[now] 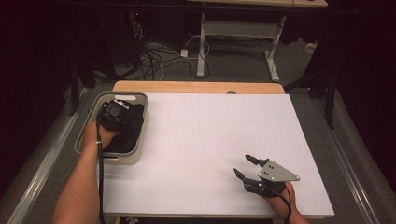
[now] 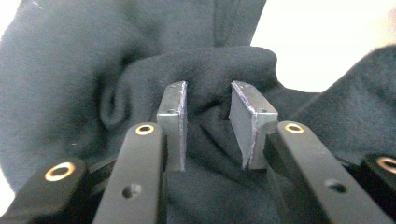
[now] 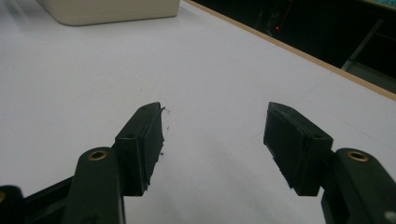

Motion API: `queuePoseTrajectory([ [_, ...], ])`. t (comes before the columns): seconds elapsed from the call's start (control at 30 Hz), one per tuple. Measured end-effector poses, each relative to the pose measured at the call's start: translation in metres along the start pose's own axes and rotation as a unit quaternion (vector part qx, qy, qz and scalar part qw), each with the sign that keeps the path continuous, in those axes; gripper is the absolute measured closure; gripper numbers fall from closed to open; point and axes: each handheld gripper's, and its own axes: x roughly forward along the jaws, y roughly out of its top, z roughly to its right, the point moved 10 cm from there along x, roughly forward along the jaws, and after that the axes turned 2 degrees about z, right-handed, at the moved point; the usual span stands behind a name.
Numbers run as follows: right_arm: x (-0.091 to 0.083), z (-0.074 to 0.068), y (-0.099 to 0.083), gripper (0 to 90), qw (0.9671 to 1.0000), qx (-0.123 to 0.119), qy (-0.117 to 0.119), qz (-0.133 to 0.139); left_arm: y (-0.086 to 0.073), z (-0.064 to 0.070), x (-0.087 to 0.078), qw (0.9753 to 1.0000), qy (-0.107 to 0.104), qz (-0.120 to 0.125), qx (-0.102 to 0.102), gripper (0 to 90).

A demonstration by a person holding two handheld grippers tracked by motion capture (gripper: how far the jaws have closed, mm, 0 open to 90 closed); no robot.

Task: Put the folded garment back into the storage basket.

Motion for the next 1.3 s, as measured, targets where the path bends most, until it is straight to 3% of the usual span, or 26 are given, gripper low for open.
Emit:
queuePoseTrajectory([
  [0.07, 0.000, 0.001, 0.000, 37.5, 1.0000, -0.002, -0.004, 0.002, 0.003, -0.002, -0.004, 0.9998, 0.013, 0.015, 0.000, 65.0],
  [0.23, 0.002, 0.002, -0.004, 37.1, 0.9999, -0.008, -0.011, 0.001, 0.009, -0.005, -0.014, 0.9983, 0.023, 0.053, -0.007, 65.0],
  [0.43, 0.004, 0.000, -0.004, 36.9, 0.9998, -0.018, -0.011, -0.001, 0.014, -0.005, -0.026, 0.9955, 0.042, 0.085, 0.006, 65.2],
  [0.47, 0.004, 0.000, -0.004, 36.8, 0.9997, -0.019, -0.012, -0.002, 0.015, -0.005, -0.029, 0.9950, 0.037, 0.092, 0.005, 65.2],
  [0.63, 0.005, 0.002, -0.006, 36.6, 0.9997, -0.018, -0.015, -0.006, 0.019, -0.005, -0.046, 0.9894, 0.036, 0.140, 0.001, 65.0],
  [0.8, 0.006, 0.001, -0.008, 36.6, 0.9997, -0.020, -0.013, -0.007, 0.021, 0.000, -0.057, 0.9855, 0.033, 0.166, 0.014, 64.9],
  [0.87, 0.007, 0.000, -0.009, 36.5, 0.9997, -0.021, -0.012, -0.009, 0.019, 0.003, -0.061, 0.9827, 0.032, 0.181, 0.021, 64.8],
  [1.03, 0.008, 0.000, -0.010, 36.3, 0.9996, -0.023, -0.013, -0.010, 0.016, 0.006, -0.062, 0.9801, 0.037, 0.193, 0.025, 63.6],
  [1.1, 0.009, -0.001, -0.010, 36.3, 0.9996, -0.024, -0.013, -0.012, 0.015, 0.007, -0.064, 0.9784, 0.049, 0.199, 0.030, 63.5],
  [1.2, 0.010, -0.001, -0.011, 36.3, 0.9996, -0.022, -0.013, -0.013, 0.016, 0.012, -0.070, 0.9745, 0.045, 0.218, 0.032, 63.5],
  [1.3, 0.010, -0.001, -0.011, 36.3, 0.9996, -0.022, -0.015, -0.013, 0.016, 0.016, -0.073, 0.9727, 0.041, 0.226, 0.035, 62.4],
])
